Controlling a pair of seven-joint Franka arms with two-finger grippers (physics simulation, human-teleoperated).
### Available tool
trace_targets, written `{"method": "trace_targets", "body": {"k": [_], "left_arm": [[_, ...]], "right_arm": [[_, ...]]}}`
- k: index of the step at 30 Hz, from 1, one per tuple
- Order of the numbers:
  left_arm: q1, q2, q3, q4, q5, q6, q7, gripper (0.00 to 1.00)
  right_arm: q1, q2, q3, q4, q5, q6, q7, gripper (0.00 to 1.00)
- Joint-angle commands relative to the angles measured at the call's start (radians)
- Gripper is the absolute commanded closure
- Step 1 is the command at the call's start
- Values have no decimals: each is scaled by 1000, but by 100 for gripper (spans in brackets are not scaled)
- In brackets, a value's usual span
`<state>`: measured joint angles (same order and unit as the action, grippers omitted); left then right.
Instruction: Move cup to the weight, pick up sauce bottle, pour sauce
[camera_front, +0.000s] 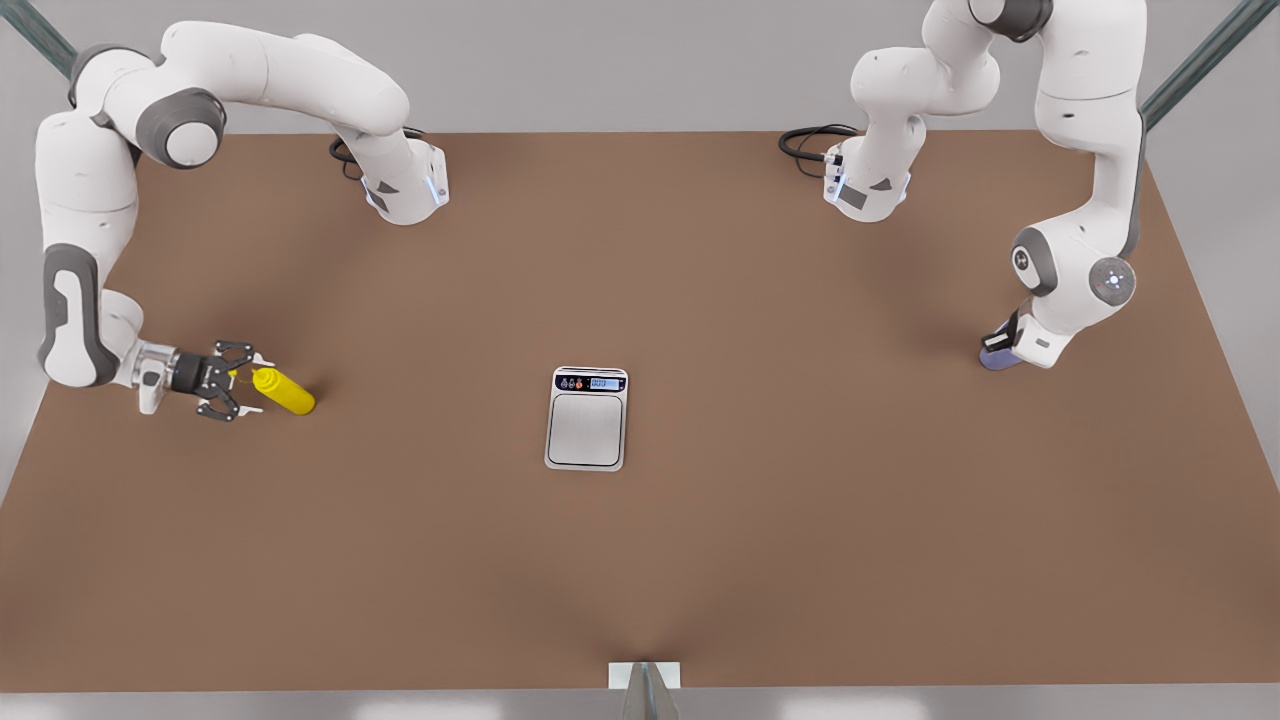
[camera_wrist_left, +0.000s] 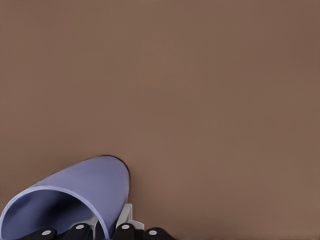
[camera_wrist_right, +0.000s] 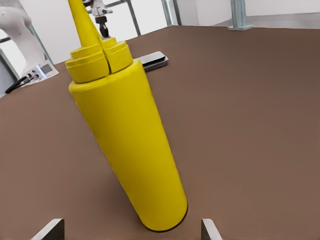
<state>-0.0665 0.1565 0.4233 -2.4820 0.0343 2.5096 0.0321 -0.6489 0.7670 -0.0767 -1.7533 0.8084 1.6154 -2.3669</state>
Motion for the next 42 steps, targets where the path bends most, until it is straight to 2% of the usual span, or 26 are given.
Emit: {"method": "trace_targets", "body": {"k": [1, 9, 13, 26, 27, 35, 37, 42], "left_arm": [[0, 0, 0, 0, 1, 0, -1, 79], [-1, -26, -8, 2, 1, -11, -1, 79], [-70, -46, -15, 5, -4, -11, -18, 79], [-159, -34, -113, 91, -57, -58, -161, 79], [-193, -22, -118, 104, -62, -60, -205, 79], [-233, -15, -184, 164, -99, -115, -284, 79], [-250, -12, -196, 178, -111, -123, -307, 79], [-259, 0, -273, 233, -123, -161, -412, 79]], "right_arm": [[0, 0, 0, 0, 0, -5, 0, 0], [6, 9, 38, 3, 5, -14, 3, 0], [5, 21, 60, 3, 5, -15, 2, 0], [3, 25, 74, 5, 11, -35, -51, 0], [5, 26, 74, 5, 11, -35, -49, 13], [5, 29, 80, 5, 17, -35, -49, 15], [6, 29, 80, 3, 17, -35, -49, 26], [8, 35, 81, 5, 17, -35, -48, 37]]}}
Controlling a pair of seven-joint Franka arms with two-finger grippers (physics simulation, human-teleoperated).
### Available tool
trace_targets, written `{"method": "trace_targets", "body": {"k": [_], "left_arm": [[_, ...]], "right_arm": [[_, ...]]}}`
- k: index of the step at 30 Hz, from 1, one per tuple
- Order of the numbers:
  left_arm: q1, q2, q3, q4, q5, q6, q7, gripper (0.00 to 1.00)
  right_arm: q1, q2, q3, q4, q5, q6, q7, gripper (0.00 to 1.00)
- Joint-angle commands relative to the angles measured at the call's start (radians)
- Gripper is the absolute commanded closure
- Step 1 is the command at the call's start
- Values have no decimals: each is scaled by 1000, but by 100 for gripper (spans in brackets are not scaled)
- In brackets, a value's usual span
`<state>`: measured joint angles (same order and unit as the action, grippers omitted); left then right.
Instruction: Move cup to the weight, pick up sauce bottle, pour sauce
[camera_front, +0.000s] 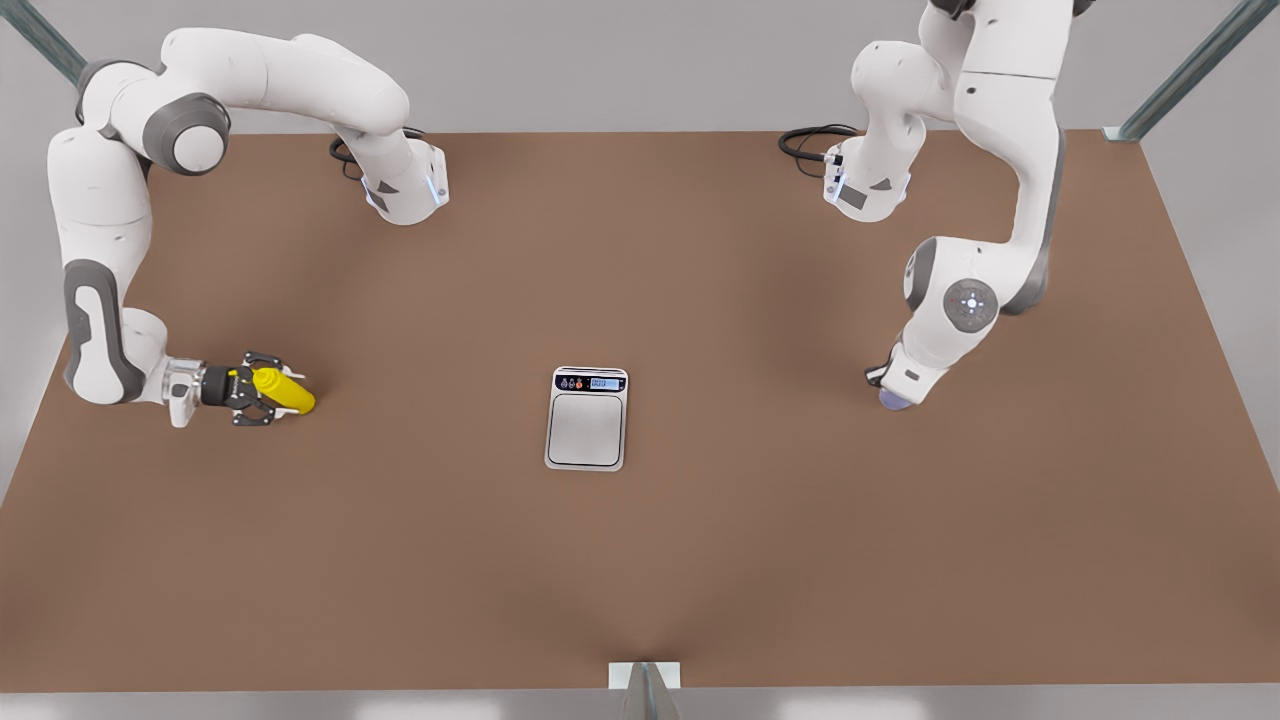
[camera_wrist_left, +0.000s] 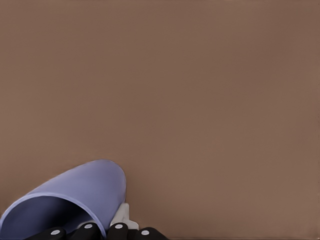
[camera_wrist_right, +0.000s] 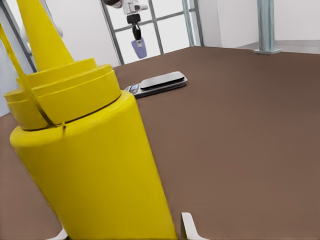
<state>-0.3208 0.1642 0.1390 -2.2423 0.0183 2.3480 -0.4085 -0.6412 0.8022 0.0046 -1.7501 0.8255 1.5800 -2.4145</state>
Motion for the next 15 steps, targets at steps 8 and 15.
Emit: {"method": "trace_targets", "body": {"k": [8, 15], "left_arm": [[-86, 74, -33, 145, -127, -65, -170, 79], [-115, 147, -90, 254, -138, -67, -294, 79]], "right_arm": [[0, 0, 0, 1, 1, -8, 8, 43], [34, -26, 0, 112, 7, -81, 127, 43]]}}
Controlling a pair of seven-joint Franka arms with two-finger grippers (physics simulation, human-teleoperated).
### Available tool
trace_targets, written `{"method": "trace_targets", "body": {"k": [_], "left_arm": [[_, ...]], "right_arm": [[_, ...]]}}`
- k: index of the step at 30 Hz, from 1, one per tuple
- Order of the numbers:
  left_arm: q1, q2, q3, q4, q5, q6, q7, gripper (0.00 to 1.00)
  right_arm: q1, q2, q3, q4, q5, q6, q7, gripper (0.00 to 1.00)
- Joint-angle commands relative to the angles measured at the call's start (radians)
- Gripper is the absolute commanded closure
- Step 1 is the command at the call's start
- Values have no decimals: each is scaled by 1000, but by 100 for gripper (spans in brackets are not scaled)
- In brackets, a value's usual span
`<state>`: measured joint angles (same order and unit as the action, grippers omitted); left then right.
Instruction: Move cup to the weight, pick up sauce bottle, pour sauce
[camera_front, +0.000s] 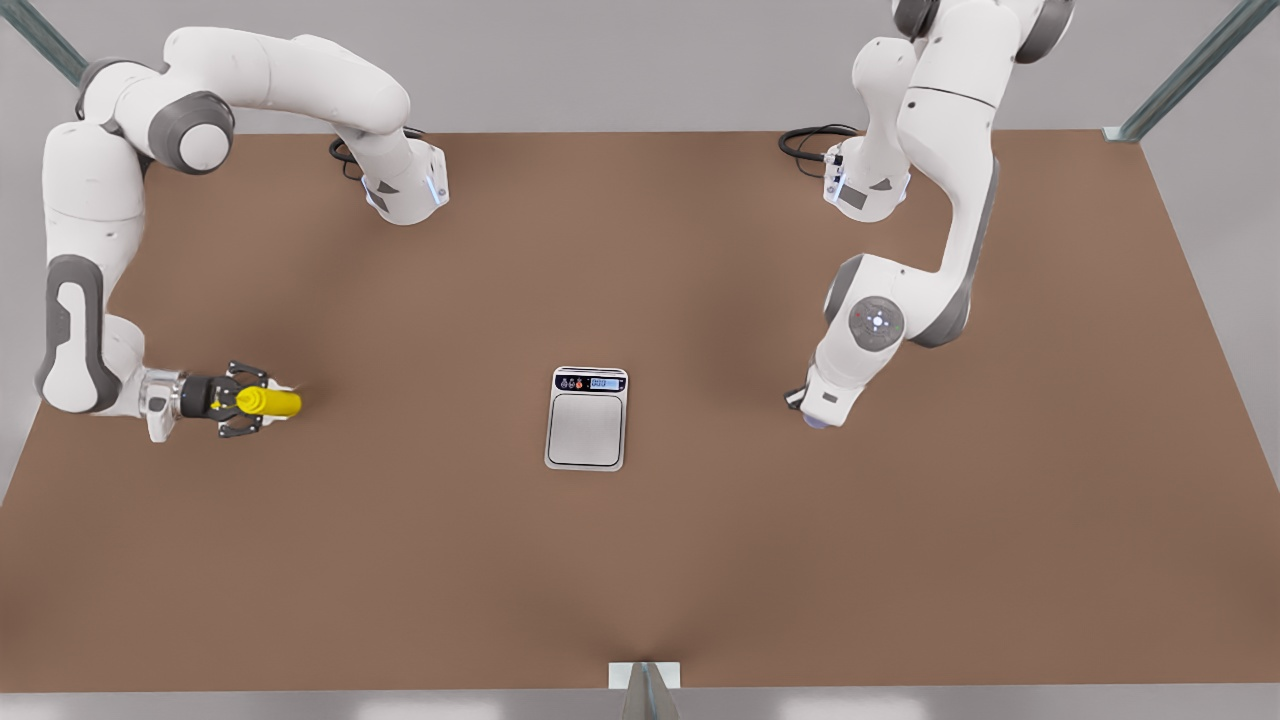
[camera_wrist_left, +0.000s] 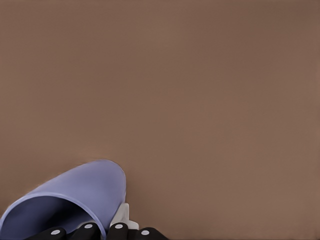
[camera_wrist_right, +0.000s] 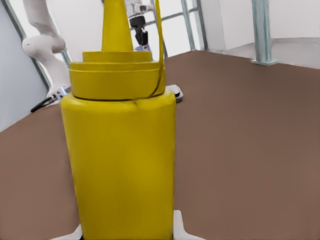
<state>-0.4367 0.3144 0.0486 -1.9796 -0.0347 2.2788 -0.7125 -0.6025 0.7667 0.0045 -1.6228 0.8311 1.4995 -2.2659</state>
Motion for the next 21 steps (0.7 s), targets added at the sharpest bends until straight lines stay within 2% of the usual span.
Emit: {"method": "trace_targets", "body": {"k": [1, 4, 7, 13, 14, 19, 21], "left_arm": [[1, 6, -1, 5, -85, -4, -5, 79], [-2, 34, -36, 79, -85, -54, -73, 79], [-39, 81, -44, 142, -85, -56, -143, 79], [-100, 160, -49, 258, -85, -59, -266, 79], [-108, 167, -49, 274, -85, -61, -283, 79], [-138, 207, -50, 347, -85, -71, -364, 79], [-151, 219, -50, 366, -85, -76, -389, 79]], "right_arm": [[12, -15, -1, 11, -3, 1, 29, 43], [131, -106, -11, 84, -38, 15, 210, 43], [156, -132, -6, 155, -96, 16, 324, 43], [234, -221, -8, 155, -224, 140, 375, 43], [245, -234, -8, 127, -237, 185, 375, 43], [280, -461, 2, -246, -250, 577, 373, 42], [280, -510, 32, -330, -248, 700, 373, 42]]}}
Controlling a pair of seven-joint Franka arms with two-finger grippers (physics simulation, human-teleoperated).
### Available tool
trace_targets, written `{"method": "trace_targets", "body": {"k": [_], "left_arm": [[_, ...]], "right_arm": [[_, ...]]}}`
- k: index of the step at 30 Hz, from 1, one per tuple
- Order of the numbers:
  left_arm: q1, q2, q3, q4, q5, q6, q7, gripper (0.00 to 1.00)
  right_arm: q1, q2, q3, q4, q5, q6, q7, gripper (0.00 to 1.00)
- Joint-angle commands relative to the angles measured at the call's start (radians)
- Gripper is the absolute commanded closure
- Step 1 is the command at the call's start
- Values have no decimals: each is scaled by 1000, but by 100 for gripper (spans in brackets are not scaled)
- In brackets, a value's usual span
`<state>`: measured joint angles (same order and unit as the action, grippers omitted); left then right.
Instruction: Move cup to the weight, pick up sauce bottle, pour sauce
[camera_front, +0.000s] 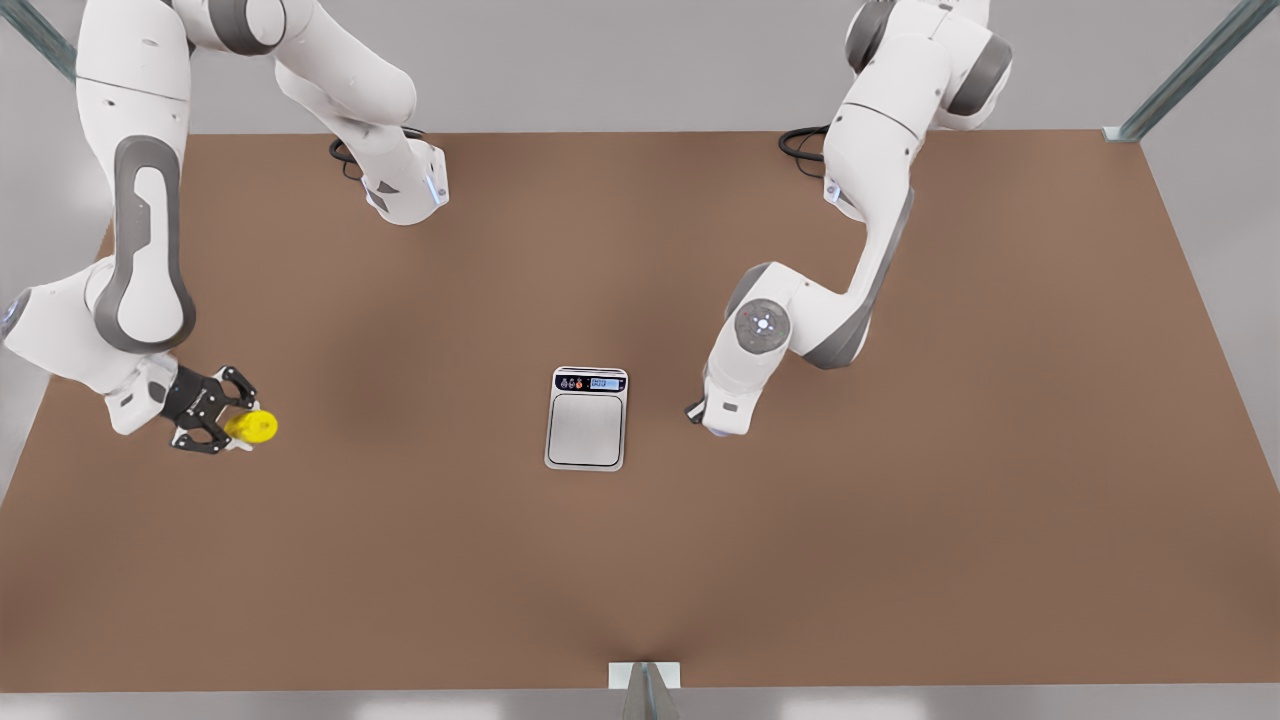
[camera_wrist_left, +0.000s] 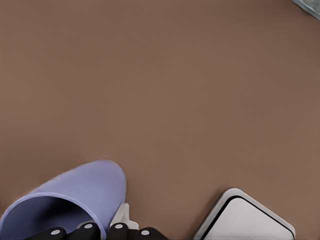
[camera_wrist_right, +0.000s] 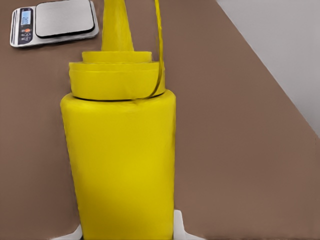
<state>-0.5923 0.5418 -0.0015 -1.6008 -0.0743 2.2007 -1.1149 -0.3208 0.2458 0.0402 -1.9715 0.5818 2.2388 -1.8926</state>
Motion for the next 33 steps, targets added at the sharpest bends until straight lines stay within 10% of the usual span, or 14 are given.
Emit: {"method": "trace_targets", "body": {"k": [1, 27, 29, 33], "left_arm": [[-3, 3, 0, 2, -44, 2, -2, 79], [-175, 432, 5, 639, -31, -70, -284, 79], [-175, 438, 5, 639, -31, -50, -284, 51], [-193, 452, 5, 641, -31, -49, -318, 47]], "right_arm": [[-1, -3, 1, -7, 1, 13, 0, 42], [0, -62, 93, -109, 1, 266, 1, 42], [29, -62, 93, -116, 1, 291, 0, 42], [62, -63, 92, -133, 0, 357, -2, 42]]}}
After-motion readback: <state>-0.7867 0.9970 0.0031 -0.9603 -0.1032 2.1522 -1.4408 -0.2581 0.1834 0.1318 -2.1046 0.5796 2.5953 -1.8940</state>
